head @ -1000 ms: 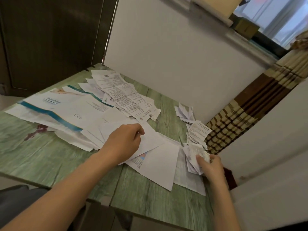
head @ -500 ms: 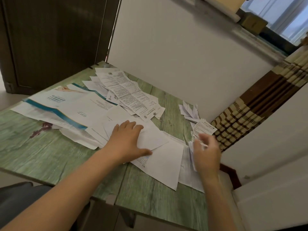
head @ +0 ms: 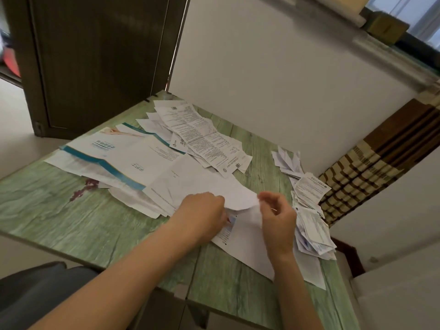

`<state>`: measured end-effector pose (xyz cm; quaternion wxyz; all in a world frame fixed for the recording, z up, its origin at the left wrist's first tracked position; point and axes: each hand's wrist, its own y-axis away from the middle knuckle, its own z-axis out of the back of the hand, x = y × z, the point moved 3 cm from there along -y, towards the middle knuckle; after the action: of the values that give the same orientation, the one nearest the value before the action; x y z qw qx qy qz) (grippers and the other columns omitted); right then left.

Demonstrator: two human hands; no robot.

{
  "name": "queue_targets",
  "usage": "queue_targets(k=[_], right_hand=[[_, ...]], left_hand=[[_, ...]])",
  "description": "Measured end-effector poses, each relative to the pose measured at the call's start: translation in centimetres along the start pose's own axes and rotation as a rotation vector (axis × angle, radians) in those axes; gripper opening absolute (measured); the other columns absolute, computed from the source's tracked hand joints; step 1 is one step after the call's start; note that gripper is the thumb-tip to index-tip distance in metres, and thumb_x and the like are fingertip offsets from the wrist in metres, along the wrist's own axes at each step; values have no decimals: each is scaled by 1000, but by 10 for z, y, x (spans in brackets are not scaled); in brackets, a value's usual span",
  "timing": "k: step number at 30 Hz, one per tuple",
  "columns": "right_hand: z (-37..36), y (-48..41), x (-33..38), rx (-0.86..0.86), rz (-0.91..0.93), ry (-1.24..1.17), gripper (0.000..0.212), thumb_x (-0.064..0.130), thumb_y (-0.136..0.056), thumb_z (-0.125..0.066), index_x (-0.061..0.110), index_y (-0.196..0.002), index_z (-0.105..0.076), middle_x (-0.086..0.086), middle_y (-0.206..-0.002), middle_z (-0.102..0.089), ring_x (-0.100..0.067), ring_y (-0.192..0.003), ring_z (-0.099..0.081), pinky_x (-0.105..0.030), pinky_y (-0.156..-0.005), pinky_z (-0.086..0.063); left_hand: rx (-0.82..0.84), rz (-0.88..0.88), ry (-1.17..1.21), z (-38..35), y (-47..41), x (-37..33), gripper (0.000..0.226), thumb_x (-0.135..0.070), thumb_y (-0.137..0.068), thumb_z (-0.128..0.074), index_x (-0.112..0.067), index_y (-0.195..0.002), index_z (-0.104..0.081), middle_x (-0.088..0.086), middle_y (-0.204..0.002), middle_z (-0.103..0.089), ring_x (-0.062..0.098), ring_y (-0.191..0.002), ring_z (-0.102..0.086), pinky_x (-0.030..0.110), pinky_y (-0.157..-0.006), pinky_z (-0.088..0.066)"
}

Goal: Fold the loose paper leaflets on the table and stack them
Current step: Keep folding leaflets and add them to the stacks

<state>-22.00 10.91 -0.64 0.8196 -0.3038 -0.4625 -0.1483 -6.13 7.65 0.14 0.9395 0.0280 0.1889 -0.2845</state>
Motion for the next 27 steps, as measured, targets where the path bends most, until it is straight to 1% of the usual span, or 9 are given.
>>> queue_targets(k=[4,7,9,12,14,15,18,23,27], right_hand=[[8,-14,5,-210,-83,-198,31,-8,-87,-53,22,-85,-62,1,-89,-65,-14,-86,-60,-26,-80,-50],[10,-27,8,-212,-197,-373,16,3,-92,-54,14,-102,-59,-1,-98,-60,-14,-91,-57,-23,-81,-49],[6,-36,9,-103,-290,-514,21,14,-95,-54,8,-115,-54,-1,-99,-58,-17,-96,-57,-26,-85,-50],[-11,-34,13,175,-493,-804,42,34,-88,-53,7,-120,-51,-8,-108,-62,-24,-103,-61,-34,-89,-51],[-20,-26,17,359,-539,-845,48,39,-84,-49,9,-120,-55,-11,-115,-65,-24,-103,-64,-35,-82,-56],[-23,-23,17,426,-529,-831,47,37,-85,-48,9,-122,-56,-12,-116,-66,-25,-104,-64,-36,-81,-57],[-30,-16,16,526,-478,-798,49,27,-88,-50,5,-132,-50,-17,-126,-61,-32,-116,-59,-46,-95,-49],[-28,-9,12,567,-481,-739,40,14,-79,-57,7,-119,-60,-16,-117,-66,-31,-104,-65,-43,-88,-54],[-26,-8,11,578,-479,-666,43,13,-79,-64,6,-121,-60,-16,-119,-65,-33,-106,-64,-44,-89,-54]], left_hand=[[-92,19,179,14,2,6,19,-25,-99,-35,-14,-90,-48,4,-96,-58,21,-83,-55,28,-67,-39],[-204,107,655,29,6,18,32,-22,-100,-36,-5,-79,-53,1,-74,-53,15,-63,-49,17,-51,-39],[-233,190,1040,37,5,25,32,-19,-100,-41,1,-85,-60,2,-72,-57,13,-61,-51,16,-49,-41],[-172,326,1535,40,5,28,25,-18,-99,-45,-12,-89,-67,0,-83,-72,12,-73,-68,24,-69,-54],[-139,399,1716,38,5,28,23,-14,-98,-46,-11,-89,-67,2,-80,-73,12,-68,-69,23,-64,-56],[-120,423,1739,37,4,28,22,-13,-98,-46,-9,-90,-67,3,-79,-73,11,-66,-69,22,-60,-56],[-47,438,1718,35,0,31,20,-9,-97,-47,-6,-93,-66,6,-83,-73,14,-69,-69,23,-61,-56],[44,369,1634,37,-4,38,18,-13,-93,-54,-4,-101,-67,10,-94,-74,20,-79,-72,25,-65,-59],[-35,355,1396,33,-3,43,13,-16,-94,-56,-16,-95,-68,1,-90,-74,13,-78,-71,27,-73,-58]])
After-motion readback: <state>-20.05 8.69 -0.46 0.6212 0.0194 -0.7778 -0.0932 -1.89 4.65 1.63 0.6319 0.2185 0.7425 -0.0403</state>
